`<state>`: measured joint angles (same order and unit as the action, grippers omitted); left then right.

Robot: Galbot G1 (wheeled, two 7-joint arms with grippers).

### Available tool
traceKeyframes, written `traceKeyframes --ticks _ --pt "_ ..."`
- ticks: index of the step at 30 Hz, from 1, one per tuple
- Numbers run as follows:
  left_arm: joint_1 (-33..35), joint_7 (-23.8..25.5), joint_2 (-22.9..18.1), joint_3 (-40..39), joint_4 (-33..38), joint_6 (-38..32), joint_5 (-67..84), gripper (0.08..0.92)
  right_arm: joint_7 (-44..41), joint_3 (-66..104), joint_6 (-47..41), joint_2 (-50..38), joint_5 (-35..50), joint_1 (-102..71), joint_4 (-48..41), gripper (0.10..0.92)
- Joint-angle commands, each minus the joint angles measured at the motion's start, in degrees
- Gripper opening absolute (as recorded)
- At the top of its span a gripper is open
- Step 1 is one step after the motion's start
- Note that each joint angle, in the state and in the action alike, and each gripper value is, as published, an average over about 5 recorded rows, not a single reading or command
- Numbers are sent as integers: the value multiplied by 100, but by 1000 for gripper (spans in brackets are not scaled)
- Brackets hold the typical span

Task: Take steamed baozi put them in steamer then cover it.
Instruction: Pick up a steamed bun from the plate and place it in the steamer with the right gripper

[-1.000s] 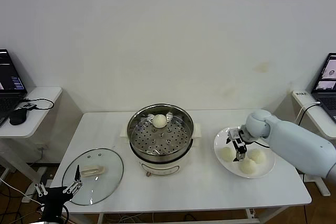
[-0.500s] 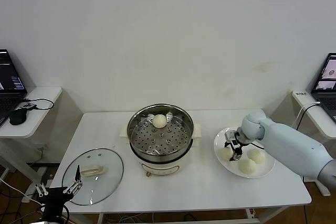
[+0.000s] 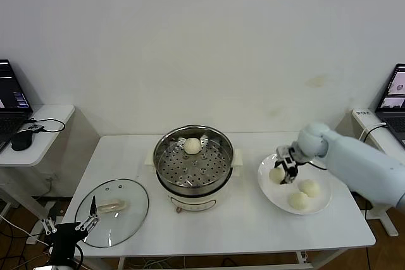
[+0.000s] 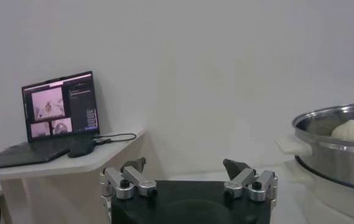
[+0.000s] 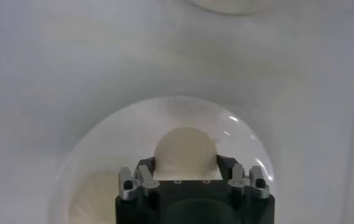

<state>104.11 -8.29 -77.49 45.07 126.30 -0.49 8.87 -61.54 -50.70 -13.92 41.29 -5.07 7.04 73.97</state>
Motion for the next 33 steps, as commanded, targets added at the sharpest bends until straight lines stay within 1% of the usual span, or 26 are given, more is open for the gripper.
traceKeyframes --ticks 1,5,9,16,22,33 --pt "0 2 5 -13 25 5 3 823 41 -1297 -450 -157 1545 2476 855 645" --pt "-8 -1 11 -29 46 5 9 823 272 -1753 -742 270 2163 3131 1046 645" --pt "-10 -9 16 -35 51 -3 13 823 485 -1949 -996 819 2599 3316 1090 648" --pt "-6 -6 -8 -15 102 2 4 823 954 -1873 -1520 2086 3284 2945 696 653" --pt "14 -10 -53 35 141 -12 27 823 1270 -1876 -1840 3077 3342 2310 126 660" --pt "-19 -12 -64 113 146 -16 68 823 1851 -1725 -2371 4055 3437 1626 -774 662"
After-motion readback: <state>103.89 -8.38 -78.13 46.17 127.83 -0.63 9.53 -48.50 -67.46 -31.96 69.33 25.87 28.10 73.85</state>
